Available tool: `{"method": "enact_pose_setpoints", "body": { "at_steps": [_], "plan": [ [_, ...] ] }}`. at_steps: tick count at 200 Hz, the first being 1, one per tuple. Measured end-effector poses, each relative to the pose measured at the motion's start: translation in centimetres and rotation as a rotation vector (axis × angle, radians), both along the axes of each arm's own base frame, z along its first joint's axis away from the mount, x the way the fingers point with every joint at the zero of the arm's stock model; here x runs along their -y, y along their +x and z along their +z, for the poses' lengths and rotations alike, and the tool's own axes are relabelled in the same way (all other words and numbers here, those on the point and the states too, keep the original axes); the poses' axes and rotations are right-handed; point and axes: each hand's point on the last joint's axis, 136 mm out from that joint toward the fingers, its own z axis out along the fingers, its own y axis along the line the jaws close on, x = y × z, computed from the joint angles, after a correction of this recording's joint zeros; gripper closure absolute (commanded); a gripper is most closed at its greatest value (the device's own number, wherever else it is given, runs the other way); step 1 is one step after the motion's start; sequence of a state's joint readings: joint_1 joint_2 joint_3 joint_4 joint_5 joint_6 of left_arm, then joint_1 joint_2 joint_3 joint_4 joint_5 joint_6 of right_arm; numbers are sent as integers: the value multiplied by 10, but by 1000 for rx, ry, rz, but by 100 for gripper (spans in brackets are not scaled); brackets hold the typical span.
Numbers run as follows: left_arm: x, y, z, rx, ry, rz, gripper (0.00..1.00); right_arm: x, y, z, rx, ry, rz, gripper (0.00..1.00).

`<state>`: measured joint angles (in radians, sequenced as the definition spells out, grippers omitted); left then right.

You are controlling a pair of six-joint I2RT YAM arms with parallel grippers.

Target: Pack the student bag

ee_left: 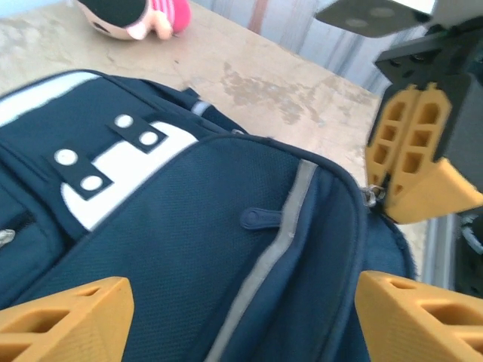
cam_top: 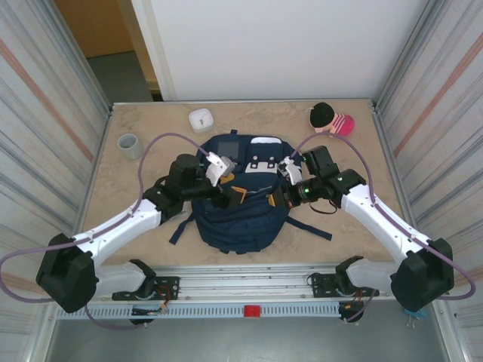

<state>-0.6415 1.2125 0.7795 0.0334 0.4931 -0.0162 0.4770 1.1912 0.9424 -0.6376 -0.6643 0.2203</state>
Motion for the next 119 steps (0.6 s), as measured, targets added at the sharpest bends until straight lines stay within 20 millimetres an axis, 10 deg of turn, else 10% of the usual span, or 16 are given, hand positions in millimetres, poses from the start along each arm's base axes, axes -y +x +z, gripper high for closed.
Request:
{"method": "enact_pose_setpoints", "body": {
  "at_steps": [119],
  "plan": [
    [17,0,-19,-409,32,-87,19,6,-4,7,-54,30,10,100]
  ]
}}
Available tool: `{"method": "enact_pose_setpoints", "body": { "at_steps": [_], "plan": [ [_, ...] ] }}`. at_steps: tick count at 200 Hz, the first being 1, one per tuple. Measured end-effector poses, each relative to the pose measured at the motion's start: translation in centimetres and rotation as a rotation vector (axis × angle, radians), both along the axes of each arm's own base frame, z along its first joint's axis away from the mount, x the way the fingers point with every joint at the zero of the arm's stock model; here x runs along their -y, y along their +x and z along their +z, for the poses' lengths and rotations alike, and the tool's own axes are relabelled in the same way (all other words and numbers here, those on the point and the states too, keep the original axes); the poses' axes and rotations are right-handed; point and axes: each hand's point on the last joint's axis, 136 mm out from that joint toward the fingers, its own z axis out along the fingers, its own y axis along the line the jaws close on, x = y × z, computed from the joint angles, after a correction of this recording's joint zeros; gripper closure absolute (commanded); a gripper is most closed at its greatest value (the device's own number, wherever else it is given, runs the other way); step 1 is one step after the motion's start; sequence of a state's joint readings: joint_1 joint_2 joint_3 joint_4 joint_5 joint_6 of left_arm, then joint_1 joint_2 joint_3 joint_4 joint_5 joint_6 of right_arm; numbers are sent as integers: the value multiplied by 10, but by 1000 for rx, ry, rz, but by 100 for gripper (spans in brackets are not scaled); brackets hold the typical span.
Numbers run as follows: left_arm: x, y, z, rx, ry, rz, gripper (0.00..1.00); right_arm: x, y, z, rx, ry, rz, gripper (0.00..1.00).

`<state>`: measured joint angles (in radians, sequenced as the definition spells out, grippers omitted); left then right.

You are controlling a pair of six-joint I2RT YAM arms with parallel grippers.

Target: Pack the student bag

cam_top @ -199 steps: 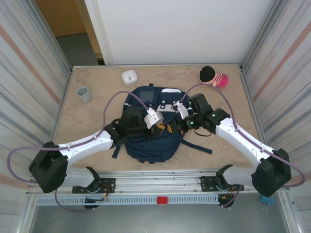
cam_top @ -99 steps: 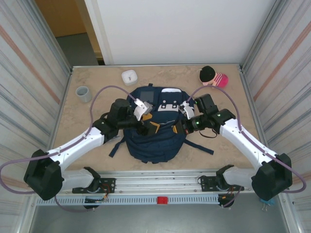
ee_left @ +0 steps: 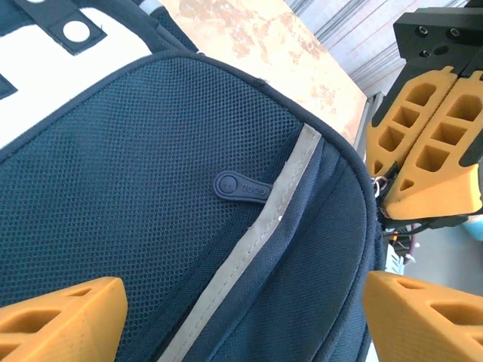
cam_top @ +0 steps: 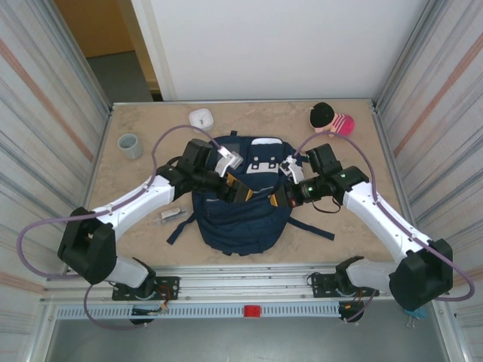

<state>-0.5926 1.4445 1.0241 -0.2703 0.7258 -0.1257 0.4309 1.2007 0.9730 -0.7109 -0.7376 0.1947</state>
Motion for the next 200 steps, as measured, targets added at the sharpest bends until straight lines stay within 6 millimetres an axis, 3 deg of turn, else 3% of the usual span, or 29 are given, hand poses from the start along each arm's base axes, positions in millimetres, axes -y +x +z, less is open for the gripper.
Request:
{"method": "enact_pose_setpoints", "body": {
  "at_steps": [83,109,150,159,200],
  "plan": [
    [5,-21,-11,31,63,-88,28,6,4,3,-55,33,-25,100],
    [9,-24,-19,74,102,-112,46,5,4,5,-62,44,-20,100],
    [11,-21,-24,112,126,-117,96,4,4,5,-60,44,-20,100],
    [12,-21,-23,130,124,-126,100,4,5,5,-57,45,-21,100],
    [15,-20,-21,142,120,-120,100,2,5,6,-69,49,-30,100]
  ]
}}
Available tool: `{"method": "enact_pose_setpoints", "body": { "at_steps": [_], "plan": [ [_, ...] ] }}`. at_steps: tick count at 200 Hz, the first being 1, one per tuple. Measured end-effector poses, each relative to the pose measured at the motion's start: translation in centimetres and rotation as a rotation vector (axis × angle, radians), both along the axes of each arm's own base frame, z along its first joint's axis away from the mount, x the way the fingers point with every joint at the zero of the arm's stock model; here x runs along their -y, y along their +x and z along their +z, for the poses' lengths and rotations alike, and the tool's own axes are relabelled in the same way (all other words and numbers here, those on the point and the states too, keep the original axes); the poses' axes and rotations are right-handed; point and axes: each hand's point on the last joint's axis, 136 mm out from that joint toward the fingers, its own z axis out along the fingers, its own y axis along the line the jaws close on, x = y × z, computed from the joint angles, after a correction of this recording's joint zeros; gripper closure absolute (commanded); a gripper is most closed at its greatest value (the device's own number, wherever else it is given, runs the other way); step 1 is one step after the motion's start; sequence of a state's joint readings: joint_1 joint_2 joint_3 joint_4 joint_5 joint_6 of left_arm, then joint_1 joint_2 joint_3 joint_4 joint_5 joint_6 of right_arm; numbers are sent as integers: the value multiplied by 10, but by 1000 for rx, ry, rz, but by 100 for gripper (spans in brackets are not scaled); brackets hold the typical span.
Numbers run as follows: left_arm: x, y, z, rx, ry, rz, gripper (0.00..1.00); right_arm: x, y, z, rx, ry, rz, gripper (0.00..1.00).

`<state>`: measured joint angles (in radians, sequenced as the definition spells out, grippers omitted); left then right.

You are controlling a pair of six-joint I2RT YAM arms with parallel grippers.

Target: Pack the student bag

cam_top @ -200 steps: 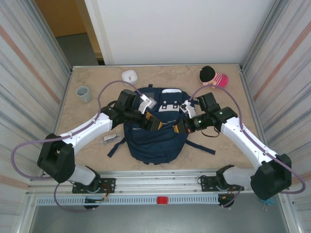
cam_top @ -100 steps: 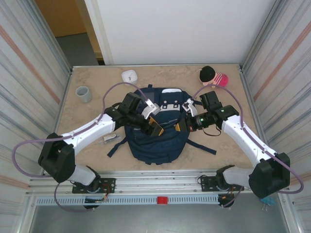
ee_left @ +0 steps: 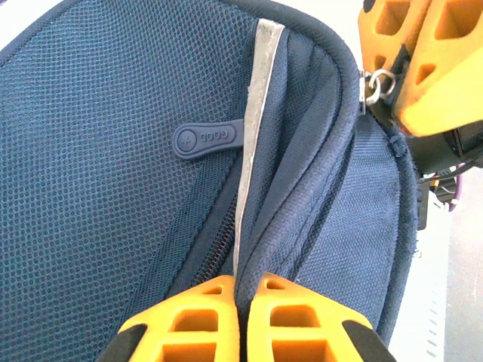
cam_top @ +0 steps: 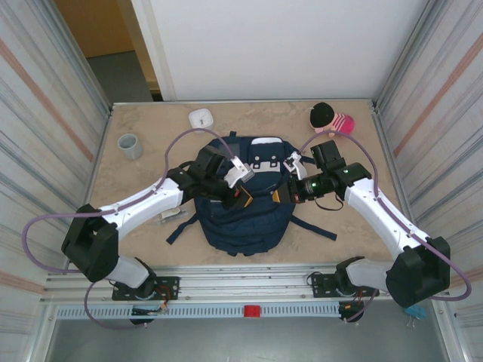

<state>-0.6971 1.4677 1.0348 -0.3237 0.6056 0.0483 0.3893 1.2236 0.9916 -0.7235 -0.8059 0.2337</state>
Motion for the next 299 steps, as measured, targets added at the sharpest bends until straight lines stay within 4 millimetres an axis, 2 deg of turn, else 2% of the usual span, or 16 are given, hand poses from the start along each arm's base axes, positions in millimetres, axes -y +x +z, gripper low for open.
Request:
{"method": "enact_pose_setpoints", "body": {
  "at_steps": [54,61,82,101,120,140,153,164,179,199,217,238,250,277,291,299],
  "plan": [
    [-2,-1,1,-5,11,19,100,-36,-13,-5,32,-39,55,100],
    [-3,-1,0,-7,16,22,100,-39,-13,-7,31,-45,51,94],
    [-3,-1,1,-2,15,22,100,-41,-11,-8,30,-55,36,69],
    [-2,1,6,39,1,10,100,-42,-11,-1,43,-29,37,50],
    [-3,-1,10,103,-12,-21,99,-30,-3,18,77,15,-18,41],
    [-7,-5,11,173,-21,-60,99,-2,18,43,122,79,-156,36],
    [-11,-9,12,222,-28,-85,99,14,29,48,119,116,-242,35],
    [-15,-14,11,264,-35,-105,100,22,34,42,79,135,-299,35],
    [-19,-19,10,304,-40,-124,100,23,34,27,7,145,-330,35],
    [-22,-21,9,345,-44,-140,100,17,31,7,-87,146,-350,35],
    [-22,-20,9,365,-42,-148,100,8,27,2,-127,151,-339,34],
    [-22,-20,9,377,-42,-151,99,-5,26,4,-138,170,-323,35],
    [-21,-20,9,382,-40,-154,98,-11,27,3,-146,179,-316,40],
    [-20,-21,6,400,-15,-159,91,-19,30,-4,-175,171,-326,81],
    [-21,-21,4,402,2,-153,77,-20,31,-6,-188,166,-334,96],
    [-20,-21,4,394,6,-144,69,-21,30,-6,-191,165,-334,100]
  ]
}}
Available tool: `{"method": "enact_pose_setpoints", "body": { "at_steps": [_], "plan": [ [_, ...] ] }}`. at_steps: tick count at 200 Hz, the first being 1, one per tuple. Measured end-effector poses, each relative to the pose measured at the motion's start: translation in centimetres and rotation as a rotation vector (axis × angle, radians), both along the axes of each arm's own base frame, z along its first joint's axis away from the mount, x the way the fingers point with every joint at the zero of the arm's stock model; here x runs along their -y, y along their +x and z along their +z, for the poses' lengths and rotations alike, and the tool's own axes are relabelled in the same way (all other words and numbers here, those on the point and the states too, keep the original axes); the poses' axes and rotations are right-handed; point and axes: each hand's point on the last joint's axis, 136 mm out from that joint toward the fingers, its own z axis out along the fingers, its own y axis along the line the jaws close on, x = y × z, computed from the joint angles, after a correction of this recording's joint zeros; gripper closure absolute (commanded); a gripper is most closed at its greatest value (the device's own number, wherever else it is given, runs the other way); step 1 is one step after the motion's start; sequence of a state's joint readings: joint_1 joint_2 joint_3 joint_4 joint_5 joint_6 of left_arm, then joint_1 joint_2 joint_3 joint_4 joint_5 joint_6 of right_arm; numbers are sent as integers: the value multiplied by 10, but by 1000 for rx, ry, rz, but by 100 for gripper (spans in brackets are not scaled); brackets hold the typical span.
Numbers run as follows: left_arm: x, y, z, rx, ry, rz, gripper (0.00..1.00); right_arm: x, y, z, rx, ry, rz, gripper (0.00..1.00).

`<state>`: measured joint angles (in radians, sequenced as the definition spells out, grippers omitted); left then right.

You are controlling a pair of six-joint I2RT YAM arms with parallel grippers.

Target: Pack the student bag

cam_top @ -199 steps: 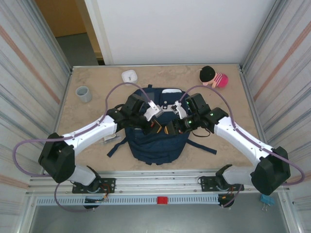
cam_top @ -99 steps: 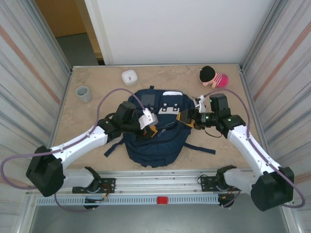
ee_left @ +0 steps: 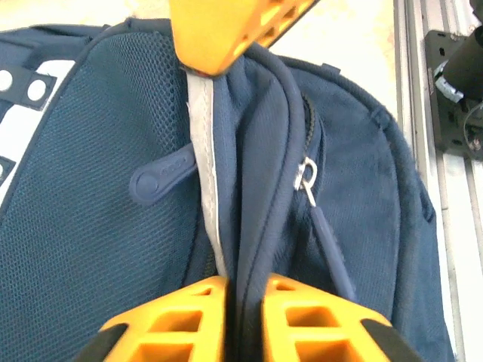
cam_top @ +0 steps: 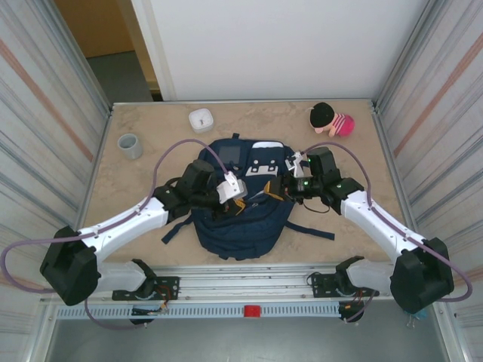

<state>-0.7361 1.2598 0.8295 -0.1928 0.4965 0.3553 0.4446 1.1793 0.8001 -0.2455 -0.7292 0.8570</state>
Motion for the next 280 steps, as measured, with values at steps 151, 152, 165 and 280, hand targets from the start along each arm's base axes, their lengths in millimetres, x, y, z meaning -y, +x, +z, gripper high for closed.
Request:
{"method": "enact_pose_setpoints", "body": {
  "at_steps": [151,152,165,280],
  "plan": [
    [-19,-38,-5,-655,-120,634,38,-6,0,11,54,3,-19,100],
    [-19,-38,-5,-656,-120,635,38,-6,0,11,54,3,-19,100],
    [-16,-36,-9,-663,-111,636,37,-6,1,11,56,0,-22,100],
    [36,-30,15,-636,-192,505,75,-5,-2,12,77,-22,-39,100]
  ]
}}
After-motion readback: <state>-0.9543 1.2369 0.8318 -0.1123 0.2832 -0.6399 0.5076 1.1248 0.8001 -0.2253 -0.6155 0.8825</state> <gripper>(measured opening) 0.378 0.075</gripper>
